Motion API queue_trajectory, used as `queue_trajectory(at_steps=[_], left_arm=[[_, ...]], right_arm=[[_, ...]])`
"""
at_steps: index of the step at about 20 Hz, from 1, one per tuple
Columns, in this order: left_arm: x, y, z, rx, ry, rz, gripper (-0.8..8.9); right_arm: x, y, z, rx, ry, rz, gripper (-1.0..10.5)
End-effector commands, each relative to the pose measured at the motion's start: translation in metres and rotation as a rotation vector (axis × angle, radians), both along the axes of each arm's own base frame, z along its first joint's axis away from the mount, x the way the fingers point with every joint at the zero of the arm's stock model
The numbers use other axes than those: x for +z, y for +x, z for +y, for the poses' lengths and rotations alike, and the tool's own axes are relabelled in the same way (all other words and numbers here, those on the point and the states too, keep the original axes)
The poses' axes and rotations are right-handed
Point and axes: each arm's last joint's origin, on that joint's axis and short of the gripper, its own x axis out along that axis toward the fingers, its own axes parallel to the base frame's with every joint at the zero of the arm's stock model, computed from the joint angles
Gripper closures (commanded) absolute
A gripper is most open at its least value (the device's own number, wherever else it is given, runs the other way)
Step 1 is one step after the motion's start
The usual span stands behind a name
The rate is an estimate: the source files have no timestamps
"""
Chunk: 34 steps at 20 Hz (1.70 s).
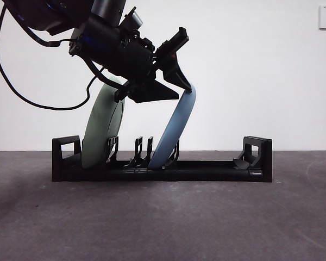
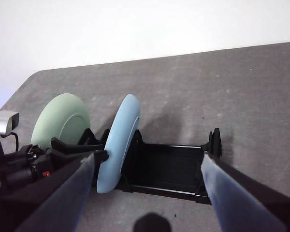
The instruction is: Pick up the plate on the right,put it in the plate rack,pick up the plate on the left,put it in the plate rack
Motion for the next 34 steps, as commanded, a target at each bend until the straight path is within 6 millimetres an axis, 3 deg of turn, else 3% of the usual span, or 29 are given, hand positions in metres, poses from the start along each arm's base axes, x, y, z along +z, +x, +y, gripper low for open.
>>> queue_trajectory(at_steps=[1,4,9,11,12,14,16,17,23,29,31,34], left_arm=[[-0.002,0.001,-0.001,-0.011,0.009,-0.009,6.1],[0.0,-0.001,-0.004,-0.025,0.002,-0.016,4.41],[0.023,-0.009,-0.01,-0.154,-0.057,-0.05,4.28],[0.036,-0.016,-0.011,-0.201,-0.07,-0.091,4.71],[0.045,-0.021,-0.011,-0.241,-0.065,-0.121,5.76],[0.059,-0.03,-0.006,-0.3,-0.039,-0.176,8.51],[0.074,-0.041,0.003,-0.309,0.013,-0.222,8.21],[0.08,-0.046,0.006,-0.308,0.043,-0.242,8.21],[0.119,-0.091,0.047,-0.119,0.334,-0.332,8.22],[0.141,-0.133,0.097,0.125,0.568,-0.309,8.22],[0.139,-0.147,0.119,0.174,0.582,-0.29,8.22],[0.113,-0.172,0.147,0.242,0.577,-0.281,8.22]], right_arm=[[-0.001,0.001,0.0,0.003,-0.007,-0.004,5.7],[-0.001,0.001,0.0,0.003,-0.007,-0.004,5.7],[-0.001,0.001,0.0,0.003,-0.007,-0.003,5.7],[-0.002,0.001,0.0,0.003,-0.009,0.003,5.7],[-0.003,0.0,0.0,0.004,-0.013,0.012,5.8],[-0.005,-0.001,0.0,0.013,-0.041,0.025,7.1],[-0.007,-0.002,0.0,0.019,-0.068,0.046,9.4],[-0.008,-0.002,-0.001,0.022,-0.077,0.051,9.6],[-0.011,-0.003,-0.001,0.038,-0.116,0.062,9.6],[-0.019,-0.006,0.001,0.042,-0.133,0.06,9.6],[-0.034,-0.014,0.002,0.011,-0.151,0.031,9.6],[-0.06,-0.036,0.001,-0.021,-0.154,-0.019,9.6]])
